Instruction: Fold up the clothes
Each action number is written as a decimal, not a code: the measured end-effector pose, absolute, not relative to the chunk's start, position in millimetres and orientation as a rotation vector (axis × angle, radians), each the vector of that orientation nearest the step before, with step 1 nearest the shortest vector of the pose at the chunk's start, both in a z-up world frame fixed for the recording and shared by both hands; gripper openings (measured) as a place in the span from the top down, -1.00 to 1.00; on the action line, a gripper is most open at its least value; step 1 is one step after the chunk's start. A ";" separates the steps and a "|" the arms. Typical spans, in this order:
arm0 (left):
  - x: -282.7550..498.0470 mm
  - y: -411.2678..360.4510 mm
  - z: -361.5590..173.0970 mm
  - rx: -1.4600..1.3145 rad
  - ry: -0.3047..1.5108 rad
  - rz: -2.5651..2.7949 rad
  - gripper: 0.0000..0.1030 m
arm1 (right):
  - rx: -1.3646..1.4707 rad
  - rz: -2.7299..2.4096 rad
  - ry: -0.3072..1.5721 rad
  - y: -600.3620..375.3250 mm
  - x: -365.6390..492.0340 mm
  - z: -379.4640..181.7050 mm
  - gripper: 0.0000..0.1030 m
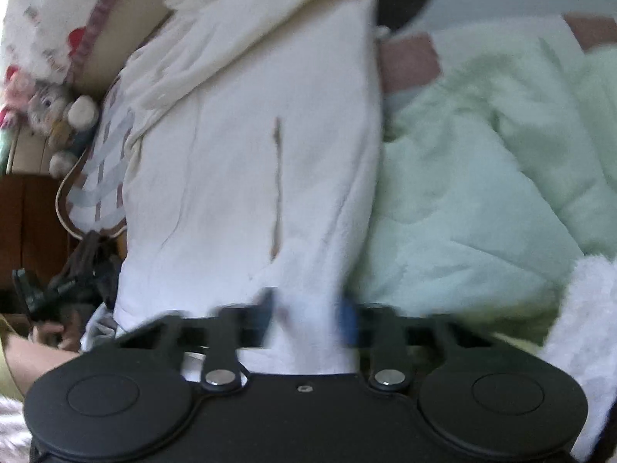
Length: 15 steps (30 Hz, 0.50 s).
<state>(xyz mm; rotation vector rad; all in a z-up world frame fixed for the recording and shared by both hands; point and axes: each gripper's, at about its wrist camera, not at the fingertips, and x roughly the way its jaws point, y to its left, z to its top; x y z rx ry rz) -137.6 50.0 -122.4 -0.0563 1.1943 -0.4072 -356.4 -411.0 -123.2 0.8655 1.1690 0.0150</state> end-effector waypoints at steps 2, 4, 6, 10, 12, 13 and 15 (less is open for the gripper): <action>-137.1 55.2 -121.6 -0.071 1.143 -0.380 -0.35 | 0.830 0.069 1.082 -409.5 -351.9 -112.4 0.75; -134.8 61.3 -119.0 -0.071 1.089 -0.358 -0.35 | 0.913 0.143 0.923 -416.3 -349.0 -104.0 0.75; -130.9 67.2 -118.9 -0.102 1.081 -0.379 -0.36 | 0.979 0.163 0.861 -423.9 -340.9 -102.1 0.75; -123.4 77.2 -133.4 -0.218 1.192 -0.432 -0.38 | 0.929 0.154 0.796 -427.7 -320.3 -95.1 0.76; -125.1 80.5 -139.7 -0.250 1.233 -0.422 -0.38 | 0.949 0.168 0.762 -430.8 -310.4 -93.9 0.76; -127.1 81.8 -140.8 -0.254 1.239 -0.422 -0.38 | 0.947 0.174 0.750 -432.4 -306.5 -93.0 0.76; -131.7 85.9 -143.1 -0.270 1.253 -0.421 -0.38 | 0.944 0.183 0.737 -435.7 -300.5 -91.9 0.76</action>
